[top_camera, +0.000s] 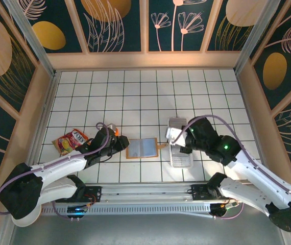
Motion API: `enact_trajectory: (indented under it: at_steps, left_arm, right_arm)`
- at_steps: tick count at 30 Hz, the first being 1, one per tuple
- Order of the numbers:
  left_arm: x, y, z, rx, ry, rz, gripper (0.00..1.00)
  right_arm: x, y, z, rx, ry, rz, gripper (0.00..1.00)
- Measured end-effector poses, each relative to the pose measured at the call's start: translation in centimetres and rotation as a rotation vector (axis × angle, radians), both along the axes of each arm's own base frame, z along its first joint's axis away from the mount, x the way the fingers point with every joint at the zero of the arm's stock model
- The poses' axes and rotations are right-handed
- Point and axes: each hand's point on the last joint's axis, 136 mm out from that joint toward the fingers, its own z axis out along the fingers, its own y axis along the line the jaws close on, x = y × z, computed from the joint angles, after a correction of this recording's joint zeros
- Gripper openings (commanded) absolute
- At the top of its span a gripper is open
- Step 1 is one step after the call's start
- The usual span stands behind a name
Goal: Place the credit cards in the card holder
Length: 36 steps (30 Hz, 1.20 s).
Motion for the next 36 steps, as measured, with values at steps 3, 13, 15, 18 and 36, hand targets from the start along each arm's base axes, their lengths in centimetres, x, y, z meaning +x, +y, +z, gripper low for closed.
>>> enact_trajectory:
  at_steps: [3, 13, 15, 18, 36]
  left_arm:
    - [0.0, -0.1, 0.0, -0.001, 0.001, -0.005, 0.16]
    - [-0.7, -0.3, -2.3, 0.031, 0.075, -0.032, 0.0]
    - [-0.8, -0.4, -3.0, 0.041, 0.099, -0.04, 0.0]
    - [-0.8, -0.5, -3.7, 0.06, 0.122, -0.041, 0.0]
    - [-0.9, 0.0, -5.8, 0.119, 0.153, -0.039, 0.0]
  right_arm:
    - [2.1, 2.5, 0.2, 0.234, 0.229, -0.187, 0.0]
    - [1.1, 5.4, -13.7, 0.468, 0.896, -0.667, 0.0]
    - [1.0, 5.3, -15.3, 0.482, 0.942, -0.717, 0.0]
    - [1.6, 6.1, -16.0, 0.515, 0.971, -0.738, 0.0]
    - [1.9, 8.7, -17.5, 0.548, 1.01, -0.696, 0.0]
